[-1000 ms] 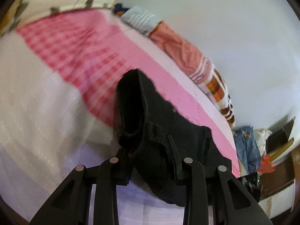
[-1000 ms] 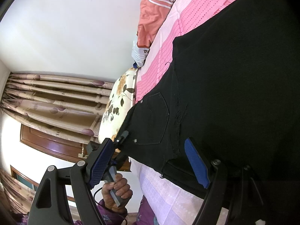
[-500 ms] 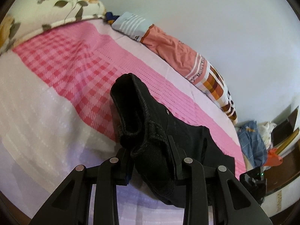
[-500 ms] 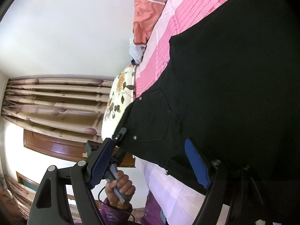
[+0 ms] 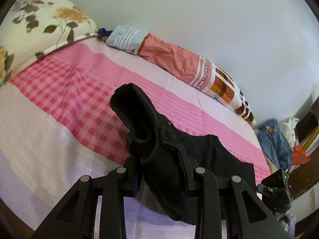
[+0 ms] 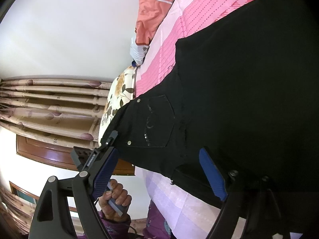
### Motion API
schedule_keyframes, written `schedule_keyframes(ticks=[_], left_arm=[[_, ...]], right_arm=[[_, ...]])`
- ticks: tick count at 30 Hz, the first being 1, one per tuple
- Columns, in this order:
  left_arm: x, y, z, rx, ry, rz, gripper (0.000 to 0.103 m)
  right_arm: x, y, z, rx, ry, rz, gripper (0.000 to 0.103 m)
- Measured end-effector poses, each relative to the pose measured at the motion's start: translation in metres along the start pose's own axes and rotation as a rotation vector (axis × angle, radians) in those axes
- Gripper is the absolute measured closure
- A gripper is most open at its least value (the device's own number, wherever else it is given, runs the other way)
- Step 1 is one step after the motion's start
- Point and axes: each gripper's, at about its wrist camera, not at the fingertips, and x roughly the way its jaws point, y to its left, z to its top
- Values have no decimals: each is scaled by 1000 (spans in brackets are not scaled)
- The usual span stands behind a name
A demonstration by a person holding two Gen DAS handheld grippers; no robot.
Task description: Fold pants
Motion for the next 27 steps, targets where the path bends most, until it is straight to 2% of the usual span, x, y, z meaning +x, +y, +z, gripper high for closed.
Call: schedule_keyframes(ticks=[13, 27], left_arm=[[-7, -64, 5, 142, -34, -48, 71], [9, -124, -3, 242, -10, -123, 71]], right_arm=[[-11, 3, 4, 17, -31, 2, 19], [-35, 4, 17, 29, -72, 31, 17]])
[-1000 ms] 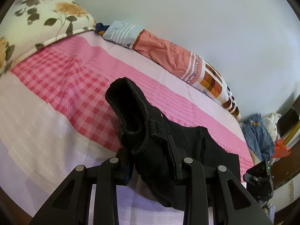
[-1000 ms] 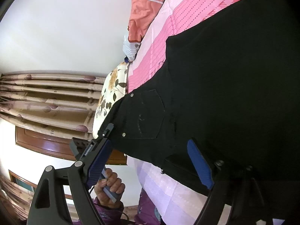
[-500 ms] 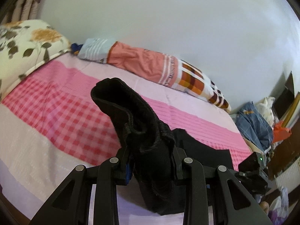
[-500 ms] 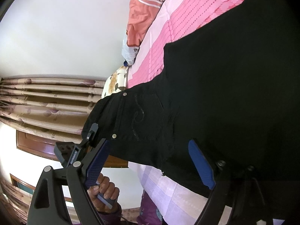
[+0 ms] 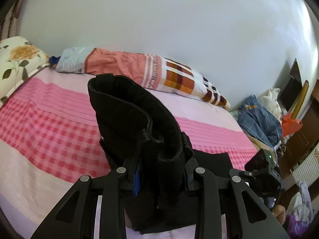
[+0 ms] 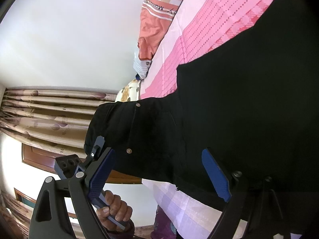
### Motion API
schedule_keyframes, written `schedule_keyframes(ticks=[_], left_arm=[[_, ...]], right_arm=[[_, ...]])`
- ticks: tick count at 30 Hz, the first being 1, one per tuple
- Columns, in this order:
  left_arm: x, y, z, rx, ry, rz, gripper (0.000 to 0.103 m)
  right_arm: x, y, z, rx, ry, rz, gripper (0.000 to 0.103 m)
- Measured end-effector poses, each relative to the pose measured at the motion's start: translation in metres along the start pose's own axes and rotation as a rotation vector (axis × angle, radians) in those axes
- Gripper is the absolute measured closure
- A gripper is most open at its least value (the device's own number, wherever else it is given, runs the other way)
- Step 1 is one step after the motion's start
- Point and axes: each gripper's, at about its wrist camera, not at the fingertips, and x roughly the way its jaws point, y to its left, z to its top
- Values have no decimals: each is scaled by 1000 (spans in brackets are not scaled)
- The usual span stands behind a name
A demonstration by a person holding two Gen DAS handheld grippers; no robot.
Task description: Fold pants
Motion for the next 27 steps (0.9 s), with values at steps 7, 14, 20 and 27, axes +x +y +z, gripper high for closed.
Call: schedule_keyframes(ticks=[7, 14, 20, 27], left_arm=[[16, -34, -10, 75, 33, -50, 71], [34, -64, -22, 122, 70, -104, 71], [49, -93, -36, 166, 115, -180, 71], [70, -135, -63, 304, 189, -255, 71]], right_arm=[[-14, -6, 5, 29, -29, 49, 15], [-32, -10, 11, 67, -46, 118, 12], [-43, -17, 16, 138, -55, 267, 5], [-51, -27, 22, 174, -64, 309, 3]])
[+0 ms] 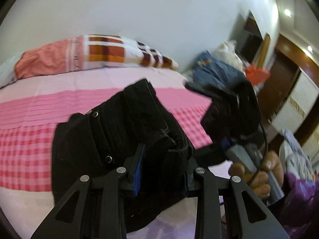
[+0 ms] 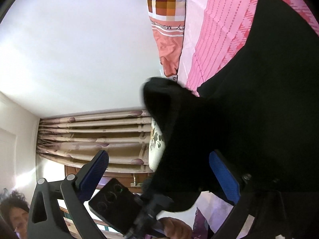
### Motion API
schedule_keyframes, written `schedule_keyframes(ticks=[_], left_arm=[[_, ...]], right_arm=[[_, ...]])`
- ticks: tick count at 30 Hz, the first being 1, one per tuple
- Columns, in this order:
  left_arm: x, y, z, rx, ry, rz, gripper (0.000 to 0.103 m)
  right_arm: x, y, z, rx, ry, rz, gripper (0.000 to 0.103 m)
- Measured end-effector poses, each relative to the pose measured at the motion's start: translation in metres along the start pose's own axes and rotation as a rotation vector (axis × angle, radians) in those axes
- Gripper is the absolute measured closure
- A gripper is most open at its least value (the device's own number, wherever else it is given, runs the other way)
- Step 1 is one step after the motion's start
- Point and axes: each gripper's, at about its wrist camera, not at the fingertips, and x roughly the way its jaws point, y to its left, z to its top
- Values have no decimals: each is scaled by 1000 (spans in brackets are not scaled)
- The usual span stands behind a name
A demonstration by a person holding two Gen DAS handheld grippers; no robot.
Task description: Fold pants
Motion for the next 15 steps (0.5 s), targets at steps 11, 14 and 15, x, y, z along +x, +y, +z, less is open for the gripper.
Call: schedule_keyframes(ticks=[11, 14, 15], left_arm=[[27, -19, -12, 124, 79, 16, 70], [30, -21, -17, 145, 93, 24, 68], [31, -22, -17, 156, 95, 30, 68]], right_arm=[[-2, 8, 15, -72, 32, -108, 2], [8, 14, 19, -116, 78, -190, 4], [11, 16, 20, -131, 92, -218, 5]])
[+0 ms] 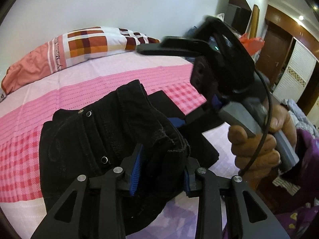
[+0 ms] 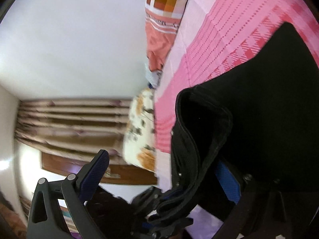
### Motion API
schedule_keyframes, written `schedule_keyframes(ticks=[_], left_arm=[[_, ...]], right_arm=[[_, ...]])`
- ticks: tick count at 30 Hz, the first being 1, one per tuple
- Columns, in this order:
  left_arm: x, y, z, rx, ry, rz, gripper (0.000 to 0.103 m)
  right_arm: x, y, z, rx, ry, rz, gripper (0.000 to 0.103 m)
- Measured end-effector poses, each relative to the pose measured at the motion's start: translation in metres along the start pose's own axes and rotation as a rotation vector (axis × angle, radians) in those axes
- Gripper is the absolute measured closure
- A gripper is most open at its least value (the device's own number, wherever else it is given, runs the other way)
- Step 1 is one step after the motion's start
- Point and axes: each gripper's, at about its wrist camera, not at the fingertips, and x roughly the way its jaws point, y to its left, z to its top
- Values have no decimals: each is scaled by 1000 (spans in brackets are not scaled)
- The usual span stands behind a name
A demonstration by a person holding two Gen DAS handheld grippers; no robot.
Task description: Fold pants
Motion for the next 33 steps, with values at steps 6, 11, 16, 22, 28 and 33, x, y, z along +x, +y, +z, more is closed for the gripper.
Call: schedule_keyframes(ticks=[6, 11, 16, 22, 28, 33], left_arm=[[0, -21, -5, 111, -15, 11, 52], [-18, -40, -6, 218, -80, 71, 41], [-53, 0, -1, 74, -166, 173, 24], [-89, 75, -12, -200, -193, 274, 21], [-85, 109, -25, -330, -135, 303, 21], [-69, 104, -24, -306, -89, 288, 21]], right_arm=[[16, 8, 4, -78, 113, -208, 70], [6, -2, 2, -95, 118, -299, 90], [-6, 3, 1, -120, 89, -285, 91], [-43, 10, 8, -120, 2, -250, 91], [-77, -4, 6, -79, -40, -253, 91], [-94, -24, -1, -13, -65, -246, 91]])
